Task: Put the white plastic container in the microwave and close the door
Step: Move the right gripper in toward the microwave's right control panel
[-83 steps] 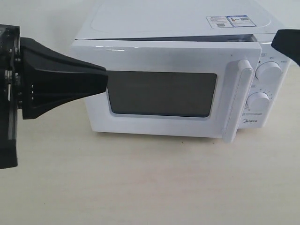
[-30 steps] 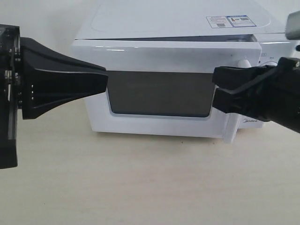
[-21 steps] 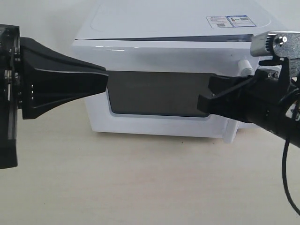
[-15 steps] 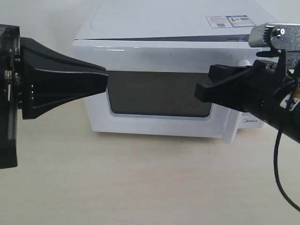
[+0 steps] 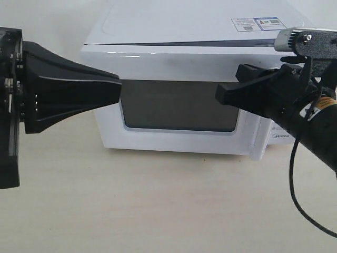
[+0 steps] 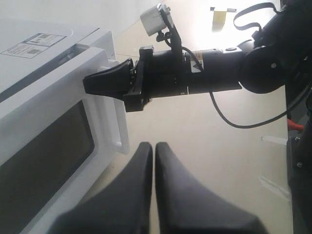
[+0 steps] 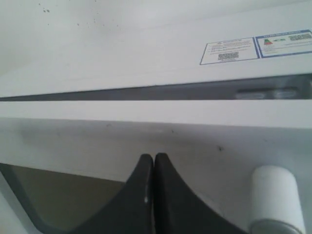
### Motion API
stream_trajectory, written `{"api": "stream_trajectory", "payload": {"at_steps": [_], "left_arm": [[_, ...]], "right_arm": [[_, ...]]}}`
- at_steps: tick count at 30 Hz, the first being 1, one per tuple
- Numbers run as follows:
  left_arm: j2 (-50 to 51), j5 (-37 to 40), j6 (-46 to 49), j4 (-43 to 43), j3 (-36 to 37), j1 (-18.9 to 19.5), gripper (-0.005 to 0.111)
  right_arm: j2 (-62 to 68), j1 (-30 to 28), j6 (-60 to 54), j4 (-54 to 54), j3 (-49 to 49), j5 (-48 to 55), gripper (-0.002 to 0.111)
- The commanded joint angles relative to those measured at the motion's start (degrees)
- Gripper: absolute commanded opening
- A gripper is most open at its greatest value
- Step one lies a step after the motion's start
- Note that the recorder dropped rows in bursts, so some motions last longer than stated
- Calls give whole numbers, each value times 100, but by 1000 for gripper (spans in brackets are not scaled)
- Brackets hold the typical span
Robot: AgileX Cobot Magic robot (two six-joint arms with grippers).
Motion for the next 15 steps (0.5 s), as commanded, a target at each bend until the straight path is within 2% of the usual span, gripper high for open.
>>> {"api": "stream_trajectory", "payload": {"at_steps": [1,7,15], "left_arm": [[-34,1,-56,-74,28,-16,4],[-34,1,-56,-74,28,-16,4],[-34,1,-56,-74,28,-16,4]], "right_arm": [[185,-1,-54,55,-232,-50,0],[498,-1,-54,95,-415,-62,0],[815,-1,-54,384,-423,-573,0]]}}
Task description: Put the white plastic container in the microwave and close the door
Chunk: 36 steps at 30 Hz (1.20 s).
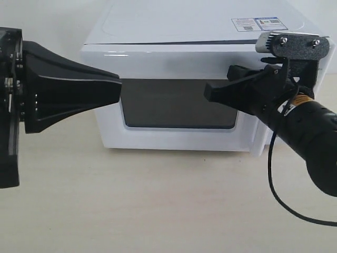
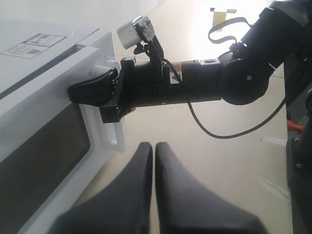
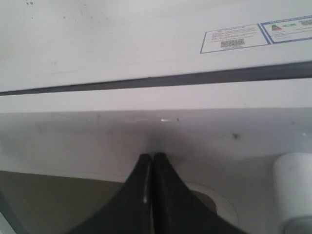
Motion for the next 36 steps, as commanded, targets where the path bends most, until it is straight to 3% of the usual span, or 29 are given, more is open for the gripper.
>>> {"api": "stream_trajectory", "payload": {"at_steps": [1,25,36], "left_arm": [[-34,1,-56,-61,28,-16,4],[-34,32,-56,-58,28,-16,4],[-34,77,-56,-181,28,-16,4]], "right_arm": [[117,-1,-42,167,-57,-336,0],[211,-1,-257,524,-488,239,0],[-1157,-1,-257,217,413,491,0]]}}
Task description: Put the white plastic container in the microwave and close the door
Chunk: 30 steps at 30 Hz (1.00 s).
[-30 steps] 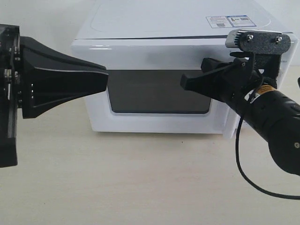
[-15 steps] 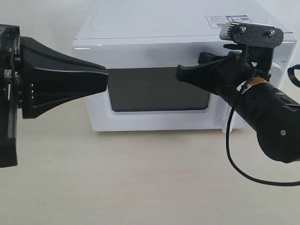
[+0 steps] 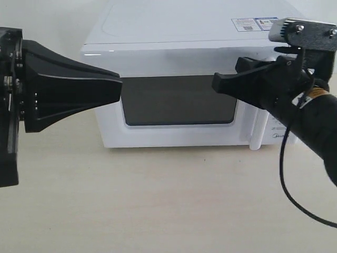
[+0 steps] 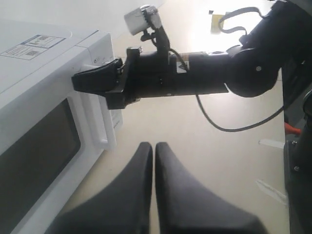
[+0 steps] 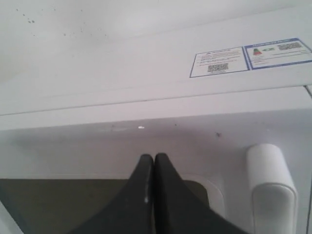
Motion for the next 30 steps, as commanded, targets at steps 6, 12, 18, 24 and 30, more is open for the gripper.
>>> {"api": "stream_trajectory", "payload": {"at_steps": [6,12,18,24,30], "left_arm": [[-34,214,-56,-111,28,-16,4],[-34,165,-56,-111,28,-16,4],[-34,165,-56,-111,28,-16,4],[-34,165,-56,-111,28,-16,4],[-34,137,-56,-111,28,-16,4]], "right_arm": [[-1663,-49,-197,-62,959,417,0],[-2535,-49,-167,-41,1195,1327,0],[-2558,-49,-116,-41,1195,1628,0],[-2558,-49,-116,-41,1195,1628,0],[-2558,-49,-116,-41,1195,1628,0]]}}
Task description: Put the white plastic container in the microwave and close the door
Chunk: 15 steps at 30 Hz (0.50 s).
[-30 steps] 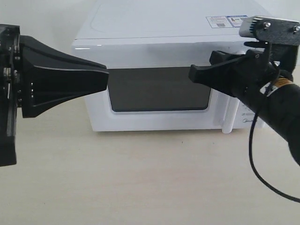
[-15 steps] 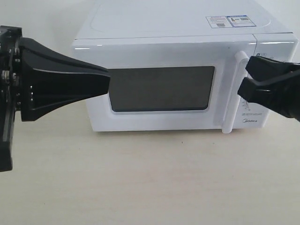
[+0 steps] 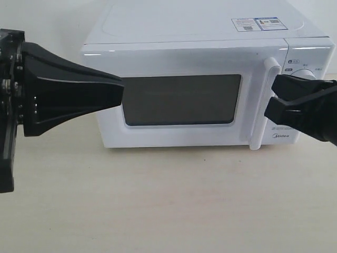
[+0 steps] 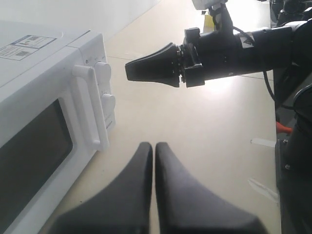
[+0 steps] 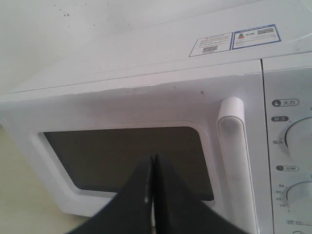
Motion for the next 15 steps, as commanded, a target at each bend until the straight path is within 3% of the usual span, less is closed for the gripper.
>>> {"api": "stream_trajectory", "payload": {"at_steps": [1,4,12,15], "left_arm": [[-45,-43,-56,-87,28,-16,4],[-157,22,-231,-87,28,-16,4],[-1264,157,-2567,-87,28,-16,4],[-1820,172,-2872,-87,28,-16,4]], "right_arm": [[-26,-49,-2,-12,44,14,0],[-26,-49,-2,-12,44,14,0],[-26,-49,-2,-12,44,14,0],[-26,-49,-2,-12,44,14,0]]}}
